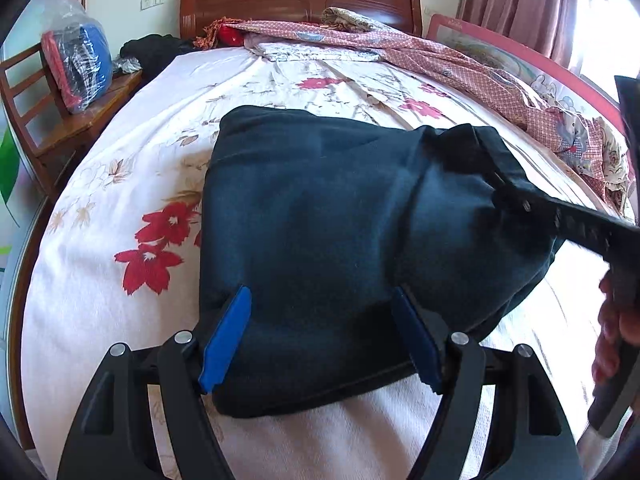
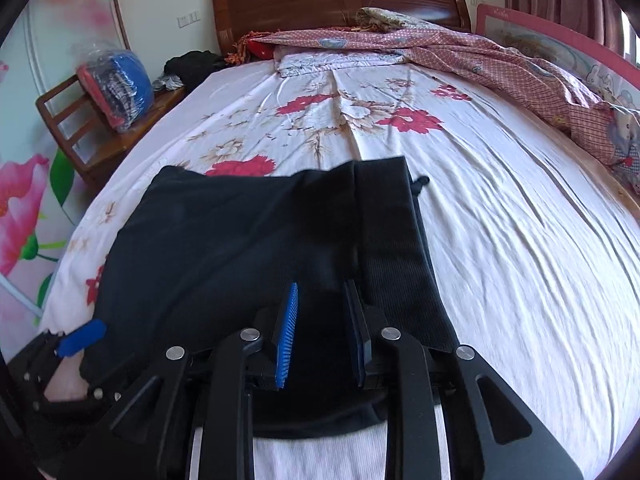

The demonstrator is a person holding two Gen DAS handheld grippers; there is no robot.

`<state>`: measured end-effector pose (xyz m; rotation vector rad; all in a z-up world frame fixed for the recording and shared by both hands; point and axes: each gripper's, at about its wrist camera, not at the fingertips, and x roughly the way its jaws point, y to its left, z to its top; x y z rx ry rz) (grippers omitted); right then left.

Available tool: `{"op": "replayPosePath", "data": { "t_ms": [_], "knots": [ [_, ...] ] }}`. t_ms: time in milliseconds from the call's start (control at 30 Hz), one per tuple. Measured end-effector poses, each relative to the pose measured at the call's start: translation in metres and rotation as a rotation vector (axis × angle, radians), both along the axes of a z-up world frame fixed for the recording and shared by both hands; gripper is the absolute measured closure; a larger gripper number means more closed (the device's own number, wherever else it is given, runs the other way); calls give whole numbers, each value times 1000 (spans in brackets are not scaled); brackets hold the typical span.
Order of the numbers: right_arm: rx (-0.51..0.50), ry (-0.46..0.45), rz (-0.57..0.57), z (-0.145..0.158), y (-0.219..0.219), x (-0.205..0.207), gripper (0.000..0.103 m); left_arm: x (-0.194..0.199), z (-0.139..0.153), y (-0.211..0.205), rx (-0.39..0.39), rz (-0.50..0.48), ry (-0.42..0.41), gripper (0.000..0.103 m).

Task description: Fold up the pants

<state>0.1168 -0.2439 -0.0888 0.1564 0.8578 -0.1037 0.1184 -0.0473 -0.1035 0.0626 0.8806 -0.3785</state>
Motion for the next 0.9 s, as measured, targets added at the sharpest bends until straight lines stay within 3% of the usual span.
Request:
{"op": "replayPosePath", "data": {
  "t_ms": [167,233,267,300,333,400,567,600,667,900],
  "knots": [
    [19,-2,-5,8,5,-16,80,-12,10,4,11,11,-5,27],
    [47,-10,-13,13,7,-26,80,-19,16,8,16,43,-23,13],
    [56,-11,-15,14,8,-31,80,-23,19,11,7,55,-30,10],
    [60,-11,-21,15,10,-37,73,-28,21,15,-6,72,-34,8],
    [58,-17,-25,15,12,-43,53,-32,22,18,-10,89,-36,7],
    [48,-52,-42,19,17,-60,34,-40,25,23,0,117,-40,5],
    [14,-82,-45,26,29,-85,34,-57,35,30,103,190,-103,2],
    [3,-93,-50,27,32,-91,28,-62,39,31,116,192,-127,2],
    [-11,-120,-59,28,35,-100,16,-69,44,35,117,191,-149,2],
    [-45,-159,-78,29,46,-123,15,-81,55,50,86,225,-160,2]
  ]
}}
